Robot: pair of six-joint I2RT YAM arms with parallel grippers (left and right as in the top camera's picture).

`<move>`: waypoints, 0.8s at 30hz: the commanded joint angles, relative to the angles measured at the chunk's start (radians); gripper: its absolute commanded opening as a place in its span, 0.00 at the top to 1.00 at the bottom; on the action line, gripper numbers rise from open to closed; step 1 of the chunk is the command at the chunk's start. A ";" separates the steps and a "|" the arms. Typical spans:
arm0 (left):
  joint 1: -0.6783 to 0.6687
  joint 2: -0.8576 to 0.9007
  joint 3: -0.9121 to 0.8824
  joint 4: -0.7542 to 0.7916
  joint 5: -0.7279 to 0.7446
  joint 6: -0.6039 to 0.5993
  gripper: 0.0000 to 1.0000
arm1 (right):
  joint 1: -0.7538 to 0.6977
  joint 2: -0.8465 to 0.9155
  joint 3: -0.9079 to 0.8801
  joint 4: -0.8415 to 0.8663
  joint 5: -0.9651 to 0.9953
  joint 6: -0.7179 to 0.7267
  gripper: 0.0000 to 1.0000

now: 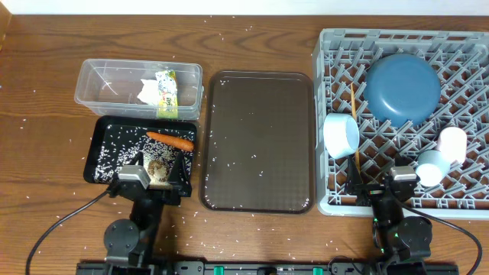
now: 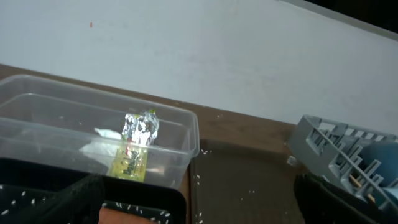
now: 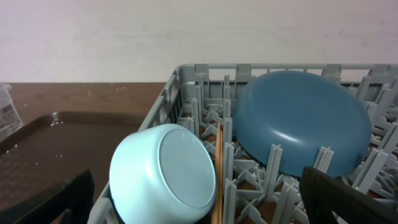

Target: Sort waste into correct bins and load items into the dishwasher rack

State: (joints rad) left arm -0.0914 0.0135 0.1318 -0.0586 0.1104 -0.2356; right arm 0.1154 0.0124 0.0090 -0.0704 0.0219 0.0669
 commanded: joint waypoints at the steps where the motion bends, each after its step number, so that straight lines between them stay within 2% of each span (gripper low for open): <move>1: 0.003 -0.012 -0.053 0.034 0.014 0.005 0.02 | -0.016 -0.006 -0.004 -0.001 -0.003 -0.009 0.01; 6: 0.000 -0.012 -0.127 0.060 0.014 0.005 0.02 | -0.016 -0.007 -0.004 -0.001 -0.003 -0.009 0.01; 10: -0.002 -0.012 -0.128 0.007 0.012 0.005 0.02 | -0.016 -0.006 -0.004 -0.001 -0.003 -0.009 0.01; 24: -0.002 -0.010 -0.128 0.003 0.013 0.005 0.02 | -0.016 -0.006 -0.004 -0.001 -0.003 -0.009 0.01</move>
State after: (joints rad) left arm -0.0925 0.0109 0.0189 -0.0216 0.1123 -0.2359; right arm 0.1154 0.0120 0.0086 -0.0700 0.0212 0.0669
